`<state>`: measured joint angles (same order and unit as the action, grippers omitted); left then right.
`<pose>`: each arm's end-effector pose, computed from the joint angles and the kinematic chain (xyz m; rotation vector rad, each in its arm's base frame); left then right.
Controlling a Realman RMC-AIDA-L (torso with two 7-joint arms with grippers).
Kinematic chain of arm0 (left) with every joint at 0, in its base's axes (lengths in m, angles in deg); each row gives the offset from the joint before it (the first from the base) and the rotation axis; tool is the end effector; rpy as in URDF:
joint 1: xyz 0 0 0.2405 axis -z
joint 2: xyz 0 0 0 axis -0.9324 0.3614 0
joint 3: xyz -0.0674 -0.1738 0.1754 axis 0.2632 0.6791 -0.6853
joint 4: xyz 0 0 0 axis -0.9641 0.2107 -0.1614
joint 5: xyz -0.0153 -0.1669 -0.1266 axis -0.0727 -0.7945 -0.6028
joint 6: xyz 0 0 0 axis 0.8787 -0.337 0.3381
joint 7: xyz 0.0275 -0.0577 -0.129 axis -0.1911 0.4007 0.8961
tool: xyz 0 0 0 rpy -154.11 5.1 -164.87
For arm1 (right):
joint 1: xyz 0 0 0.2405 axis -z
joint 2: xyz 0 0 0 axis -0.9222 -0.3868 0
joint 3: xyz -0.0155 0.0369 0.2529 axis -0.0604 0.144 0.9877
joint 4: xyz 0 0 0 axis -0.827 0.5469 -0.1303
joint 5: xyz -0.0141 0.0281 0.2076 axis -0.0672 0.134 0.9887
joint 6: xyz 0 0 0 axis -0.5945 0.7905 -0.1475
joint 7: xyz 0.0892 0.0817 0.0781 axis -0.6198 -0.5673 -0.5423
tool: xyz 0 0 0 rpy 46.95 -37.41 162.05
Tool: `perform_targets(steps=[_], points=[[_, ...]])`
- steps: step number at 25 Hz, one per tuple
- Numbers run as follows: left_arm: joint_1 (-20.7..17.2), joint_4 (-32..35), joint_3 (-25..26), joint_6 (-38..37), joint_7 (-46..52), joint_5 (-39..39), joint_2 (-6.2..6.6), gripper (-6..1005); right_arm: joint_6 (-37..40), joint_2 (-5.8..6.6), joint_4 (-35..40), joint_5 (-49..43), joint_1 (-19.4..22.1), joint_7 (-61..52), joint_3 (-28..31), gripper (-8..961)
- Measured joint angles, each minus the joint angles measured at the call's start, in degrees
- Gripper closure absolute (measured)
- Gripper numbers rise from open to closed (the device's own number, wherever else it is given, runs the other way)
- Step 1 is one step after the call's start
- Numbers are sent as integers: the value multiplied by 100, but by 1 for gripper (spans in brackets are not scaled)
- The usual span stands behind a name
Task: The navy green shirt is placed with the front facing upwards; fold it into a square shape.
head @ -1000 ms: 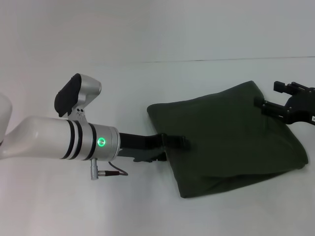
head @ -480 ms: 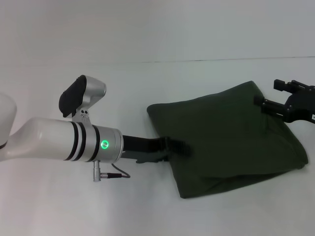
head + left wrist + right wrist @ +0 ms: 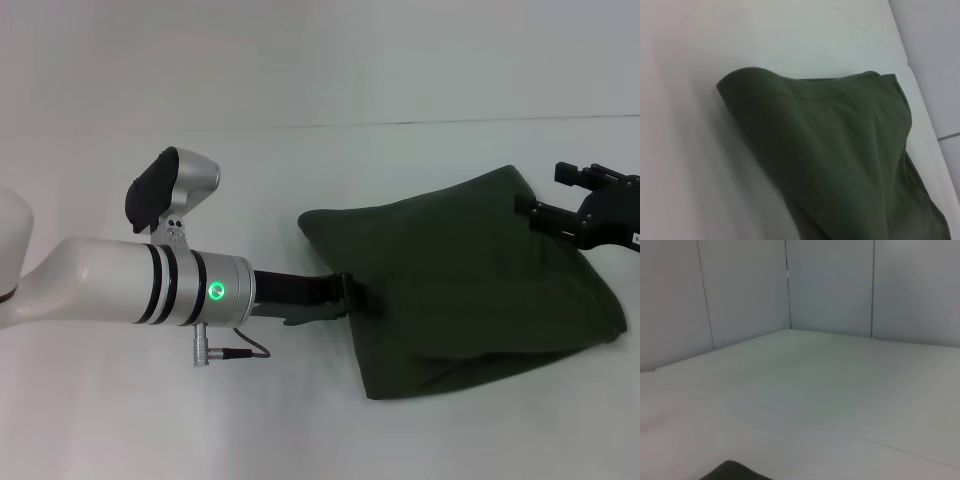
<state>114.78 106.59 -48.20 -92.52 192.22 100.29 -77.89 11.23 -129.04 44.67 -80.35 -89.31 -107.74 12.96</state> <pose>-0.1931 0.3718 -0.1152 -2.3420 -1.8988 -0.4399 0.3084 0.3529 0.0368 -2.2360 0.6258 0.5662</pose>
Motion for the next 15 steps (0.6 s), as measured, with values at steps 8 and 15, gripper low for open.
perform_targets(steps=[8,15], points=[[-43,34,1,-98,-92,-5,9,834,0,0,-24,0,-24,21,6,162],[-554,707,83,-524,-130,38,121,876,-5,1,-30,0,-33,30,30,162]])
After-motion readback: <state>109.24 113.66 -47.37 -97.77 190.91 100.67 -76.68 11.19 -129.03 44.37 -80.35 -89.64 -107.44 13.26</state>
